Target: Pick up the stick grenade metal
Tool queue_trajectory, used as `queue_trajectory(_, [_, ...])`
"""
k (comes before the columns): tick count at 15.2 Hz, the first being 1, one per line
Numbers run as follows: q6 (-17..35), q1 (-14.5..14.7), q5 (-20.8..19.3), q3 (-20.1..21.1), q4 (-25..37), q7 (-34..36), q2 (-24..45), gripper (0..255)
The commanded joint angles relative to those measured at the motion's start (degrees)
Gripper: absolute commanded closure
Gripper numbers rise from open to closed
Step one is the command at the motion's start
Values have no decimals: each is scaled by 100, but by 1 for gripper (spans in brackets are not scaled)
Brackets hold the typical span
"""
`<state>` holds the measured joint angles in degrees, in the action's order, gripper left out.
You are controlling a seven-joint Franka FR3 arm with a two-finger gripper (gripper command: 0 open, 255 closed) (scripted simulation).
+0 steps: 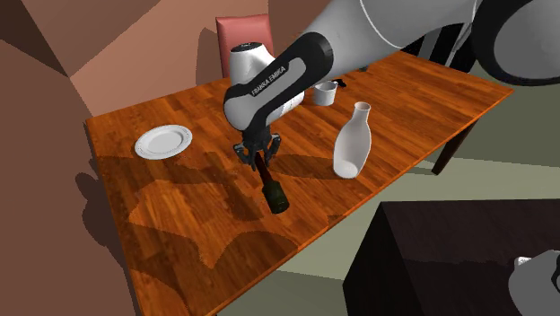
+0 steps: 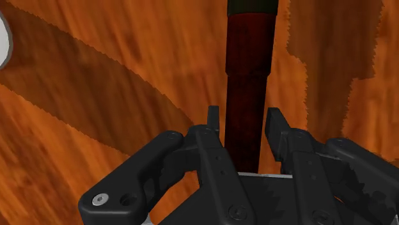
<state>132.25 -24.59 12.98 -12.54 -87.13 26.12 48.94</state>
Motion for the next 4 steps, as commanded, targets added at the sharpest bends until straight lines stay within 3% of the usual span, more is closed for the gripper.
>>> queue_trajectory(1, [-87,19,-21,-21,-22,16,-110,255])
queue_trajectory(4, [-135,27,-32,-32,-39,22,-175,255])
